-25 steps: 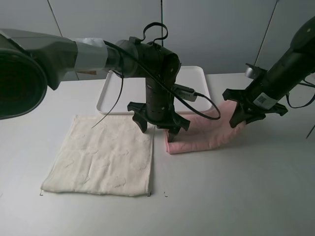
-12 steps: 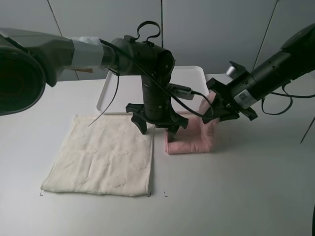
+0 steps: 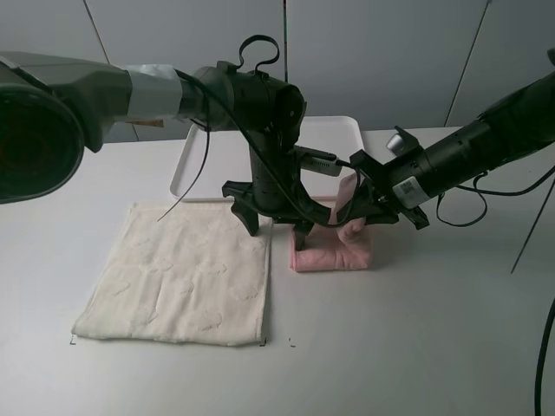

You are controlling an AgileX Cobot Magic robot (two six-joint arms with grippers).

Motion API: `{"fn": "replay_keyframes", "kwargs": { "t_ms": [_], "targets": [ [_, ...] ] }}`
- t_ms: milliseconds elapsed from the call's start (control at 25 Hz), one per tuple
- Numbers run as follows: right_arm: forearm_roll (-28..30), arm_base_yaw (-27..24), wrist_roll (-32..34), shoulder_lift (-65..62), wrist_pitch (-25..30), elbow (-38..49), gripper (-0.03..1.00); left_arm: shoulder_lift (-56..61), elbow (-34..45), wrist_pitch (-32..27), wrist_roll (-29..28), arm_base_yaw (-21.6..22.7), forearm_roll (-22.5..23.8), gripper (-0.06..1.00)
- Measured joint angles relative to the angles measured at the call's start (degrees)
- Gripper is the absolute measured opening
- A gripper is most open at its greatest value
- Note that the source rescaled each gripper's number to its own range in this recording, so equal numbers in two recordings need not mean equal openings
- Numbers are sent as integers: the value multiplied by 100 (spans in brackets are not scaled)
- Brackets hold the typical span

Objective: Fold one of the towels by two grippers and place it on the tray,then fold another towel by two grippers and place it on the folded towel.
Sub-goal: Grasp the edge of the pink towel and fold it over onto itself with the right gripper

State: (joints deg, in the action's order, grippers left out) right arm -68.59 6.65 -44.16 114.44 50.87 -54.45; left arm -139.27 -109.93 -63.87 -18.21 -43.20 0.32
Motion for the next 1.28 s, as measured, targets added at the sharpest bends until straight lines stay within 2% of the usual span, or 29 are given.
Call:
{"fn": "replay_keyframes", "kwargs": {
  "t_ms": [200,560,680,760,880,1040,1280],
  "targets": [
    [-144,0,-196,0,-92,139,5,-4,-309,-129,174,77,-32,95],
    [-233,0,-283,0,-117,149,5,370,-632,-290,444,521,-32,95],
    [-258,13,-283,0,-127,149,6,432,-769,-344,623,652,-318,95],
    [-305,78,-283,0,-164,149,12,469,-861,-356,719,735,-562,95],
    [-500,295,-283,0,-249,160,26,532,-922,-356,804,839,-763,95],
    [-736,637,-383,0,-325,160,37,544,-956,-356,910,904,-814,95],
    [-836,714,-431,0,-325,160,52,544,-956,-345,1063,937,-920,95]
  ]
}}
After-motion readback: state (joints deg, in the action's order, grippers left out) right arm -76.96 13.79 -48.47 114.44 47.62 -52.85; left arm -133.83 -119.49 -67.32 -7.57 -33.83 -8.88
